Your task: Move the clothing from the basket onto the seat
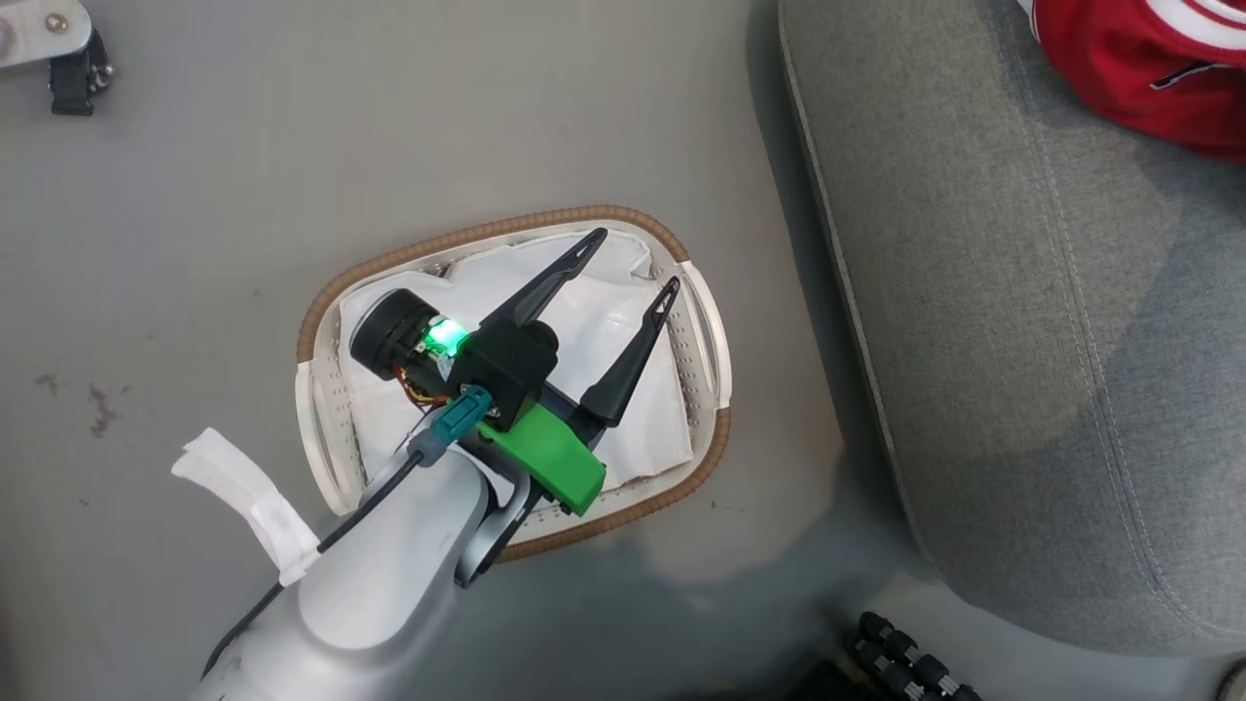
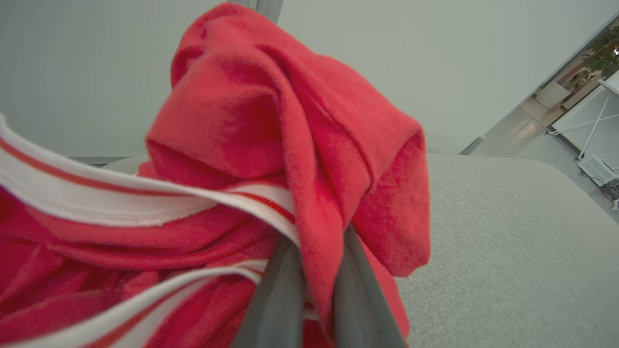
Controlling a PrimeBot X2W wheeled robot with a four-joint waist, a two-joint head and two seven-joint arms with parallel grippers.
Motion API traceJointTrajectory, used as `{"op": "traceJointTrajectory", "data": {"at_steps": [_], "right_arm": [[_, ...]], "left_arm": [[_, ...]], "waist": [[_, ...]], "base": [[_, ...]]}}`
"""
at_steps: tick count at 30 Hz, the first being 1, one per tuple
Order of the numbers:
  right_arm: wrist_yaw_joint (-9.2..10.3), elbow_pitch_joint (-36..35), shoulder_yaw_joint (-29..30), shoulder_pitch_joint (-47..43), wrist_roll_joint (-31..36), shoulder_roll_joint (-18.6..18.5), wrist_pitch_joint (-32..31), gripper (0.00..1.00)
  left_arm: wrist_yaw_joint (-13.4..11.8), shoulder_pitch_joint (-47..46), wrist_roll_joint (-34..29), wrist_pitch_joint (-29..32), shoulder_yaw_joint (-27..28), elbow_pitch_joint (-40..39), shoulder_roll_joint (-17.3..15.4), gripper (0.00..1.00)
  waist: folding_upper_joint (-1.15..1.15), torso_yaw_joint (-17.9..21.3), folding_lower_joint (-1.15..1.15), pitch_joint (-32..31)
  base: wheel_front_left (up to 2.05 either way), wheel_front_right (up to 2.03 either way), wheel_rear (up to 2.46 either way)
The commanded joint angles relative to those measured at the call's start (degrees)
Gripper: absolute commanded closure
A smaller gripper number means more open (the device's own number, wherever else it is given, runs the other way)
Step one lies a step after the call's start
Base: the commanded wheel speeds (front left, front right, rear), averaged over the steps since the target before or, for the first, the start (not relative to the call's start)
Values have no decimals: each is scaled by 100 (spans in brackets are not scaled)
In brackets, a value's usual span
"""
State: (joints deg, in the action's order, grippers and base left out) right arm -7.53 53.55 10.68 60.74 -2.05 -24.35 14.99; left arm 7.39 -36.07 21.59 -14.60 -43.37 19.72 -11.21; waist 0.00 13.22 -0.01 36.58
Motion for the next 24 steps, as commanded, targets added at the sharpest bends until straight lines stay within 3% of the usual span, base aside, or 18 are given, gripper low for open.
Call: {"op": "traceJointTrajectory", "data": {"at_steps": [1,7,9,10,11,24], "right_arm": [[8,-16,60,-155,44,67,25,100],[8,-68,305,-385,147,299,26,100],[8,-97,347,-488,202,312,26,61],[8,-121,357,-542,223,320,26,26],[8,-155,381,-607,235,320,26,0],[8,-889,227,-1700,279,332,27,0]], "left_arm": [[12,-111,-27,19,-27,-41,-35,0],[11,-151,-50,75,-133,-125,-29,0],[12,-132,-26,69,-151,-90,-27,0],[12,-121,-13,65,-158,-72,-22,0],[12,-101,3,55,-162,-45,-20,0],[-10,276,187,-46,-82,271,68,0]], "waist": [[0,14,1,149],[0,40,1,150],[0,49,1,97],[0,53,1,70],[0,61,1,30],[0,194,1,-641]], "base": [[0,0,0],[0,0,0],[0,0,0],[0,0,0],[0,0,0],[0,0,0]]}}
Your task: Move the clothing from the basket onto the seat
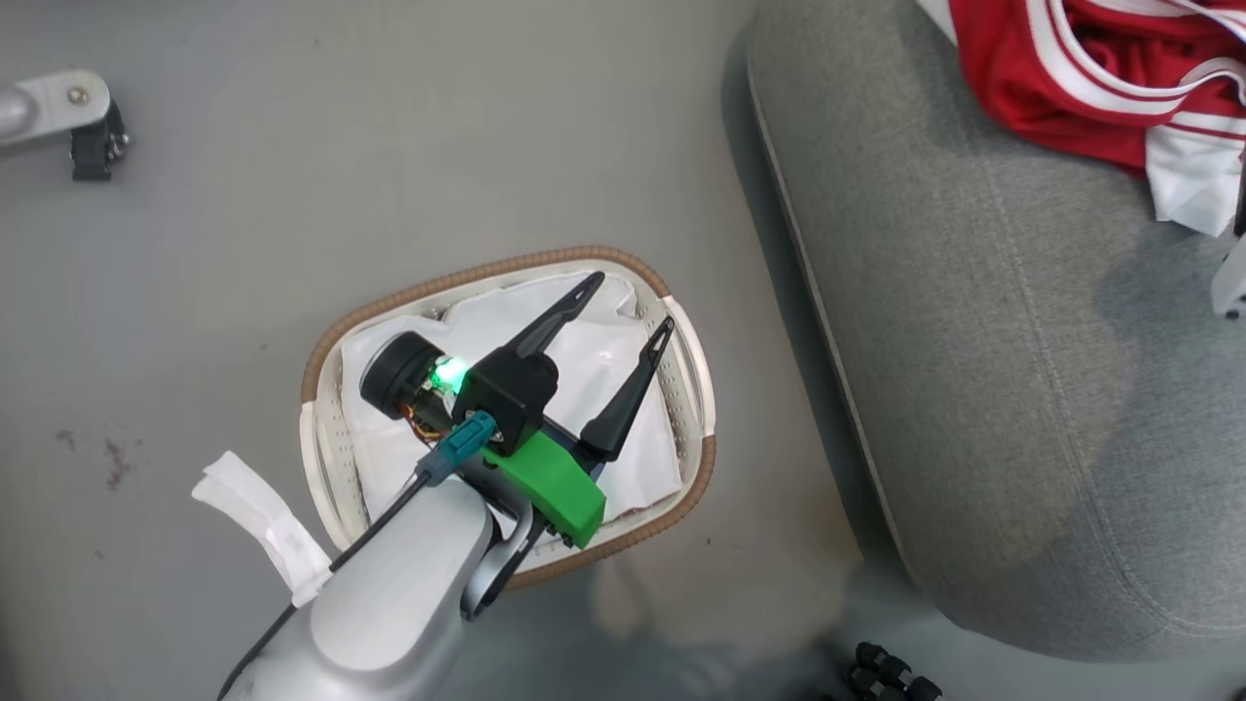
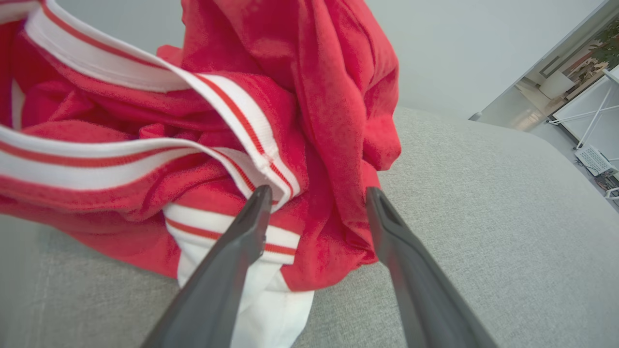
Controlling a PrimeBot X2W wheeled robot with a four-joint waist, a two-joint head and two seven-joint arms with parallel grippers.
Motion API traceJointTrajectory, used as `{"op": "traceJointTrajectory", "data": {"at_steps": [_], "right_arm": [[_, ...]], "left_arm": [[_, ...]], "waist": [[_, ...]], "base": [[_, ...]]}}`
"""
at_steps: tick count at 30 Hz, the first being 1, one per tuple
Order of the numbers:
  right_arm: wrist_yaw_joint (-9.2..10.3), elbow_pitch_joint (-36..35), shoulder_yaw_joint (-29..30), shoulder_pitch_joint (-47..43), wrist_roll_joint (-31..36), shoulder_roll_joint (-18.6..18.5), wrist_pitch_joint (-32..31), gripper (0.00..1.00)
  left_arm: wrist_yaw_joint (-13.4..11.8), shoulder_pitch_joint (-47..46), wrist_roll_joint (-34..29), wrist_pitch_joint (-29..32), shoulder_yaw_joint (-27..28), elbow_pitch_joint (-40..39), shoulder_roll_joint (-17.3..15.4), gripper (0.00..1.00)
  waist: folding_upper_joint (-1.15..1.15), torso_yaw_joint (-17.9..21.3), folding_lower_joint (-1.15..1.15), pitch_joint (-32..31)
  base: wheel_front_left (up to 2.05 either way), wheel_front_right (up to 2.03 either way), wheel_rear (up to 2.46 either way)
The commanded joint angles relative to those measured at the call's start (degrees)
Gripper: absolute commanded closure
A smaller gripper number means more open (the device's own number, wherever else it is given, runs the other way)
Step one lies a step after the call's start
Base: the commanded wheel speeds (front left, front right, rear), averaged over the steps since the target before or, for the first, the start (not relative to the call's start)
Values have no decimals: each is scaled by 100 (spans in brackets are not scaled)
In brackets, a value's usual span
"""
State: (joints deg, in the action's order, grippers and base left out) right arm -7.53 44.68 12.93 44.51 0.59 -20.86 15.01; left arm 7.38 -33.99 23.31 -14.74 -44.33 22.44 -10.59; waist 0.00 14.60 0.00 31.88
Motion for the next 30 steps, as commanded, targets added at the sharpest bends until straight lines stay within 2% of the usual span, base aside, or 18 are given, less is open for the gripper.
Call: {"op": "traceJointTrajectory", "data": {"at_steps": [1,9,18,24,30], "right_arm": [[8,-99,-22,-181,-3,-29,25,0],[8,-666,-197,-597,35,-162,26,0],[8,-891,-408,-439,9,-191,25,0],[8,-1045,-512,-365,-51,131,25,0],[8,-1253,-575,-638,-55,708,25,0]], "left_arm": [[-9,95,25,-38,29,20,18,0],[0,291,65,-46,205,-11,142,0],[7,639,61,-42,745,-109,379,0],[7,939,-25,-42,1311,-166,514,0],[-32,1324,-139,-43,2070,-237,579,0]], "waist": [[0,68,0,-248],[0,53,0,-849],[0,-316,0,-1518],[0,-674,0,-1841],[0,-1008,0,-2120]], "base": [[0,0,0],[0,0,0],[0,0,0],[0,0,0],[0,0,0]]}}
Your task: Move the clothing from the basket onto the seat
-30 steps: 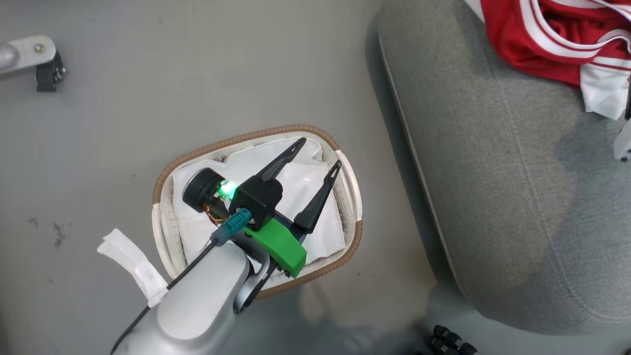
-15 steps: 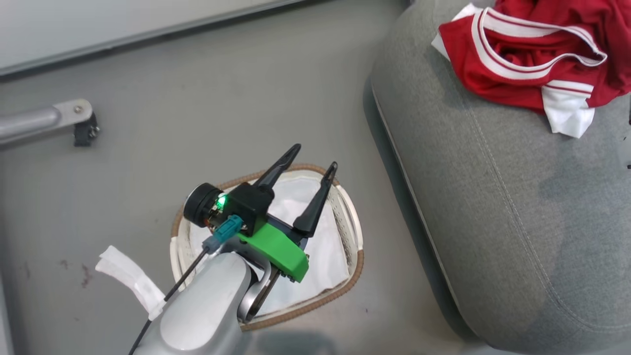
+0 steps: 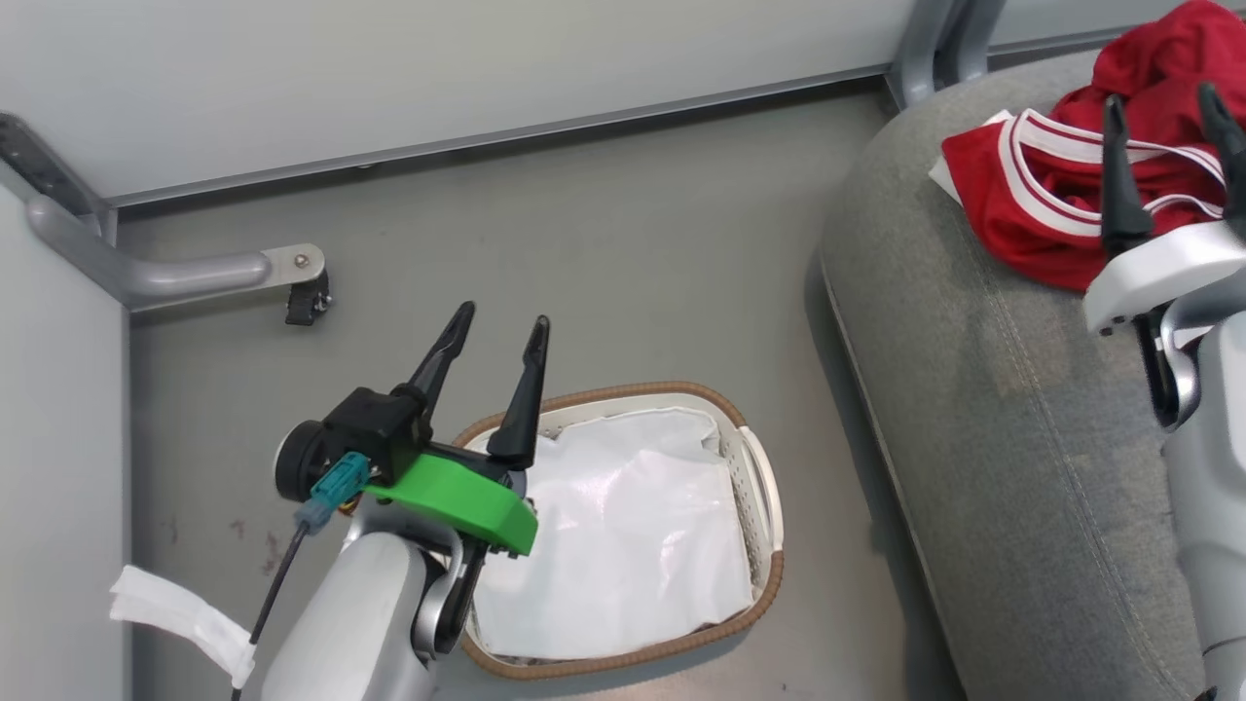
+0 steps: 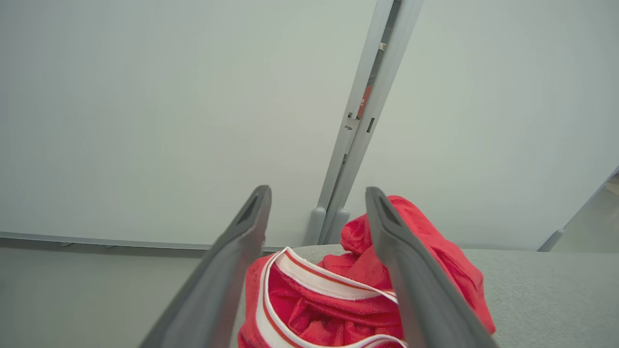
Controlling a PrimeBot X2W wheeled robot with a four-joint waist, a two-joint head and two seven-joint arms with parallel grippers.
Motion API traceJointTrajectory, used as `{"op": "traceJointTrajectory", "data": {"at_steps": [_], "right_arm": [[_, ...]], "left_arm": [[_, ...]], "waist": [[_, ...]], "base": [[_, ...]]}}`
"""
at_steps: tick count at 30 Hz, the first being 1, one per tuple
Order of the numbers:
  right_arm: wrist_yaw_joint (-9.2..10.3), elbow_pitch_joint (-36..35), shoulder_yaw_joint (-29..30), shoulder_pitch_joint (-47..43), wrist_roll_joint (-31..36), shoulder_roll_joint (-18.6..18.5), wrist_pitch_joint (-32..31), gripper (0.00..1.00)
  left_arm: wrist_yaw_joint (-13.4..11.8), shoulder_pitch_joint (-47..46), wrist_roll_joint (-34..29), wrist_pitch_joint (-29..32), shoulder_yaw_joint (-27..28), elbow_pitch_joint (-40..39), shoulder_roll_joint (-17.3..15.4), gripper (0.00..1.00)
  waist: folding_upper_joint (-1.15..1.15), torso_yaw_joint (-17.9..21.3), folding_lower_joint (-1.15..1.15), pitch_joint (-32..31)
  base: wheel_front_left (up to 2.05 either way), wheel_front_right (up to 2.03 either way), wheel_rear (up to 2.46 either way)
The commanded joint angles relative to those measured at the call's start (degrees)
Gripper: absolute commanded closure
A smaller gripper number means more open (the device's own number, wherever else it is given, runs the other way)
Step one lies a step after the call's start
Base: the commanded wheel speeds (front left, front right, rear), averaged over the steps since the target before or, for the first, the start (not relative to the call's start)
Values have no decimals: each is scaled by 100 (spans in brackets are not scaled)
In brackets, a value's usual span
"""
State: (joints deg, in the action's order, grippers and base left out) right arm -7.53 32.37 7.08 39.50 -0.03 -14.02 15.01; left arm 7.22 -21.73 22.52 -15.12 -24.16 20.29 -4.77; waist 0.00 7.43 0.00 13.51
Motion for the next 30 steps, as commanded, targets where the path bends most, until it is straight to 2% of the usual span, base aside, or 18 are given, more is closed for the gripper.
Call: {"op": "traceJointTrajectory", "data": {"at_steps": [1,6,12,19,30], "right_arm": [[8,-69,3,-209,45,104,25,0],[8,-260,-21,-675,-5,588,26,0],[8,-451,-76,-1299,-105,969,26,0],[8,-698,-75,-2020,-196,1095,26,0],[8,-1091,-490,-2953,-776,1102,27,0]], "left_arm": [[-20,158,-90,-4,159,-29,11,0],[-78,522,-249,-4,734,6,42,0],[-81,1003,-298,-4,1343,-31,90,0],[-52,1491,-388,-5,1617,0,144,0],[-24,1984,-419,-5,1778,-51,181,0]], "waist": [[0,-340,0,-325],[0,-537,0,-523],[0,-663,0,-675],[0,-749,0,-917],[0,-728,0,-1204]], "base": [[0,0,0],[0,0,0],[0,0,0],[0,0,0],[0,0,0]]}}
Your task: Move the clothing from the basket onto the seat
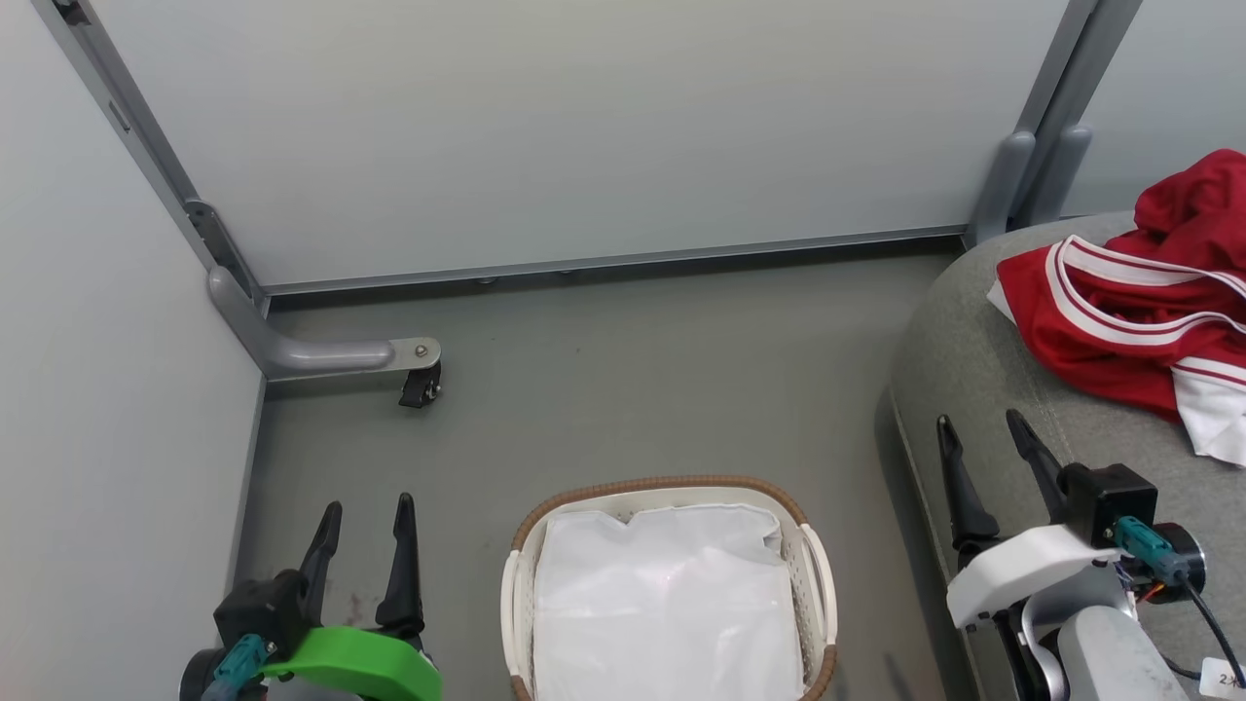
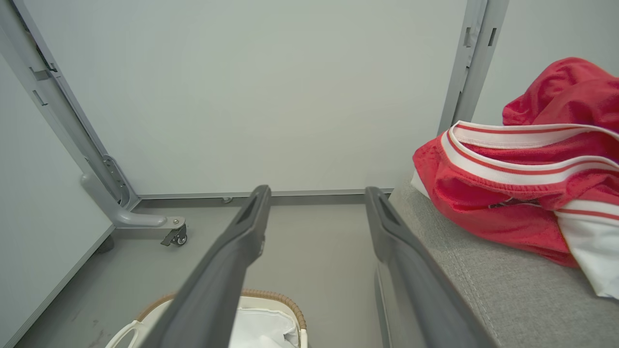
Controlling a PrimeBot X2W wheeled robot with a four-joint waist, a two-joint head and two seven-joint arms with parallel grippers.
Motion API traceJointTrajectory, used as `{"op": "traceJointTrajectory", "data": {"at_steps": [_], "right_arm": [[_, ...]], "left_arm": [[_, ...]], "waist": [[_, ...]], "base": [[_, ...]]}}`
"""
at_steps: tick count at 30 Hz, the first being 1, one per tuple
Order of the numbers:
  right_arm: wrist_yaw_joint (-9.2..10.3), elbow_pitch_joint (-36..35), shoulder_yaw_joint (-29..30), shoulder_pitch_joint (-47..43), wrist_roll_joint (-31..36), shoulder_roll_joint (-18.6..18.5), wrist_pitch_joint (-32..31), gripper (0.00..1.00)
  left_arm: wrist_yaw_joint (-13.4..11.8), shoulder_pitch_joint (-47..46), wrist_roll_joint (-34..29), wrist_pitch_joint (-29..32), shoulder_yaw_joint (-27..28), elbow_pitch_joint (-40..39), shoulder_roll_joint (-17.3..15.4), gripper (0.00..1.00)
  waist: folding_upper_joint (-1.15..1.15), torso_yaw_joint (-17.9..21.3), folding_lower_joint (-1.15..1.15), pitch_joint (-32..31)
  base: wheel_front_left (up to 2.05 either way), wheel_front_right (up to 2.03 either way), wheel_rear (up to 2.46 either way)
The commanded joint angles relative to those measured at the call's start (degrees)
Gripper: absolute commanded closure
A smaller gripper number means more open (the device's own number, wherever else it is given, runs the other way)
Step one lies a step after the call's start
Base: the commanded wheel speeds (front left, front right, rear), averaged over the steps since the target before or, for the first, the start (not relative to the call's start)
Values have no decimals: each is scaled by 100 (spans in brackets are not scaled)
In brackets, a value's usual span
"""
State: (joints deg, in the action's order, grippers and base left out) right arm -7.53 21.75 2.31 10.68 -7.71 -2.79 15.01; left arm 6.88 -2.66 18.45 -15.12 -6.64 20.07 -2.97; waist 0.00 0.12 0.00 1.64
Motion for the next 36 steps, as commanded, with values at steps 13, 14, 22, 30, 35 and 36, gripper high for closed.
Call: {"op": "traceJointTrajectory", "data": {"at_steps": [13,14,22,30,35,36], "right_arm": [[8,-122,-117,-268,-198,-21,26,0],[8,-125,-115,-272,-208,-21,26,0],[8,-97,-142,-287,-264,-21,26,0],[0,82,-130,-266,-295,44,-38,100],[0,54,-57,-245,-868,39,-220,100],[0,40,-53,-250,-966,38,-243,100]], "left_arm": [[-20,98,22,-5,-5,-2,6,0],[-21,91,29,-5,-8,-3,6,0],[-23,61,29,-5,-4,-102,6,0],[-15,99,52,17,-10,11,16,100],[-9,62,576,168,83,-30,15,100],[-8,56,664,194,99,-38,15,100]], "waist": [[0,28,0,-11],[0,28,0,-10],[0,37,0,-16],[0,37,0,-26],[0,35,0,-31],[0,34,0,-32]], "base": [[0,0,0],[0,0,0],[0,0,0],[0,0,0],[0,0,0],[0,0,0]]}}
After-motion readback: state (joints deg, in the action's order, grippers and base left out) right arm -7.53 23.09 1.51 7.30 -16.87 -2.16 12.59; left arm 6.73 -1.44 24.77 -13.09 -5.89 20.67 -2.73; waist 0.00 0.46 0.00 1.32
